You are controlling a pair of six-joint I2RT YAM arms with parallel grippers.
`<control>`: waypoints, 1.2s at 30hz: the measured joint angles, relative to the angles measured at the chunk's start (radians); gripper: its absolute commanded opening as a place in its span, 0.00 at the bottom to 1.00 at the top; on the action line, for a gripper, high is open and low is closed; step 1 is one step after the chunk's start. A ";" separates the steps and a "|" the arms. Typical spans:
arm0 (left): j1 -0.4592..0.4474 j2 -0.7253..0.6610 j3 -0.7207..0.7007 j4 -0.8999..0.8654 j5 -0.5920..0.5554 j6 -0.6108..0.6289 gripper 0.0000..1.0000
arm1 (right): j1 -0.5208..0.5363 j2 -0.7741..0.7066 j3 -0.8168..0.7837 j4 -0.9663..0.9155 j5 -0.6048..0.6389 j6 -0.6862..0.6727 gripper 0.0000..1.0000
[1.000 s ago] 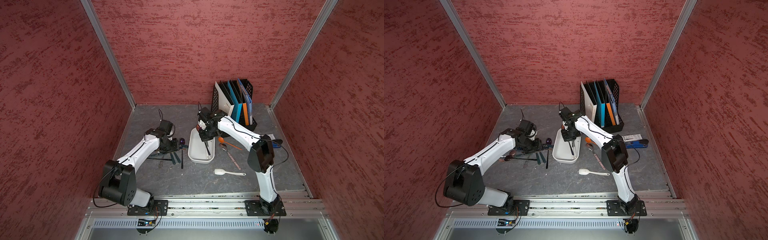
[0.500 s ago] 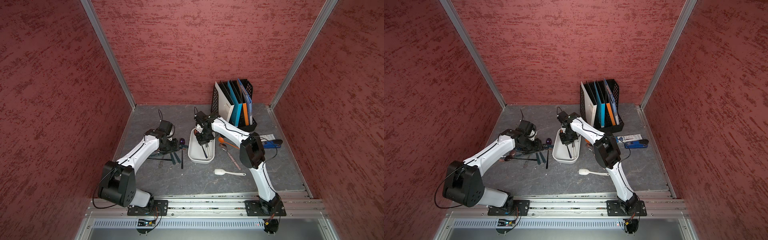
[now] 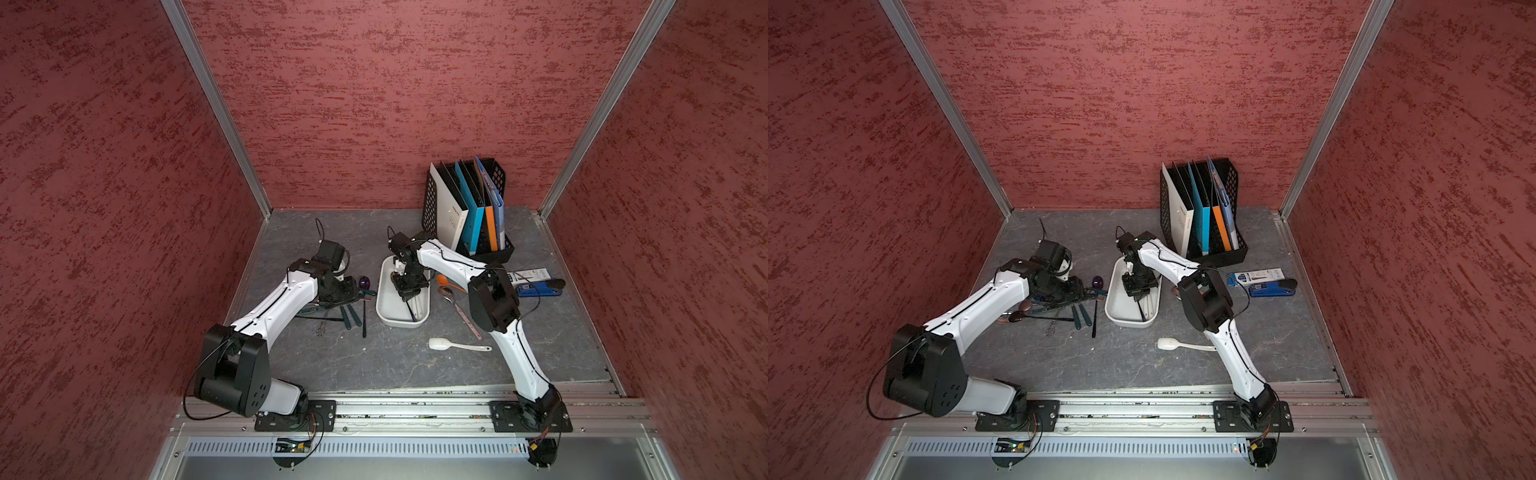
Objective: Put the spoon into the storage box
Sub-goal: Place the spoon in the storage box.
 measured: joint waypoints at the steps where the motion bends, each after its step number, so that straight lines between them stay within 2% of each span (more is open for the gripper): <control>1: -0.002 0.000 0.000 0.000 0.000 -0.001 0.59 | -0.002 0.008 0.008 -0.005 -0.002 -0.002 0.11; 8: -0.011 -0.002 0.000 -0.004 0.000 -0.010 0.59 | -0.007 0.016 0.016 -0.018 -0.009 -0.007 0.18; 22: -0.022 -0.023 0.005 -0.024 -0.001 -0.009 0.60 | -0.008 -0.025 0.024 -0.035 -0.001 0.002 0.52; 25: -0.027 -0.023 0.020 -0.027 -0.001 -0.008 0.61 | -0.007 -0.112 -0.019 -0.010 0.020 -0.020 0.56; 28: -0.028 -0.018 0.043 -0.034 -0.001 0.000 0.61 | -0.007 -0.269 -0.135 0.030 0.057 -0.063 0.57; 33: -0.028 0.031 0.095 -0.044 0.000 0.018 0.61 | -0.008 -0.568 -0.377 0.107 0.112 -0.165 0.60; 36: -0.029 0.046 0.103 -0.044 0.005 0.019 0.61 | -0.008 -0.692 -0.536 0.132 0.151 -0.200 0.62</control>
